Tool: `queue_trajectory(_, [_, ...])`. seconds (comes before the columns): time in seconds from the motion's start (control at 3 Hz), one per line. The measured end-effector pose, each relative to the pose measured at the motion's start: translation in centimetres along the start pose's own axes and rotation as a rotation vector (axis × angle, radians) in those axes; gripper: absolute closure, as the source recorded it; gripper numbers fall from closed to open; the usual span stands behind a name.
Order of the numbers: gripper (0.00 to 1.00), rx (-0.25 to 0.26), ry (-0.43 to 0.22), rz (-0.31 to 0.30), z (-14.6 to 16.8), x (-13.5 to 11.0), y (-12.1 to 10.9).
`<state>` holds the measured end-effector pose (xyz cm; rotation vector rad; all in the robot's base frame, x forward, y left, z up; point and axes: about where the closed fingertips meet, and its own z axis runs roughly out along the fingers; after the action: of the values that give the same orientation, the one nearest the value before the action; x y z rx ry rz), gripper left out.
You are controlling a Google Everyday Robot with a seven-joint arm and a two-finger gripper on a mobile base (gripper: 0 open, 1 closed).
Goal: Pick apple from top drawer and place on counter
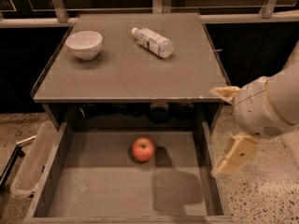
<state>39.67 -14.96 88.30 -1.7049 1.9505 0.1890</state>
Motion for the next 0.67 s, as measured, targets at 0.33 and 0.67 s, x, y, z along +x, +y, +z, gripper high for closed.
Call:
queue_trajectory(0.33, [0.0, -0.022, -0.143, 0.004, 3.58, -2.5, 2.1])
queue_trajectory(0.67, [0.0, -0.022, -0.143, 0.005, 3.6, -2.5, 2.1])
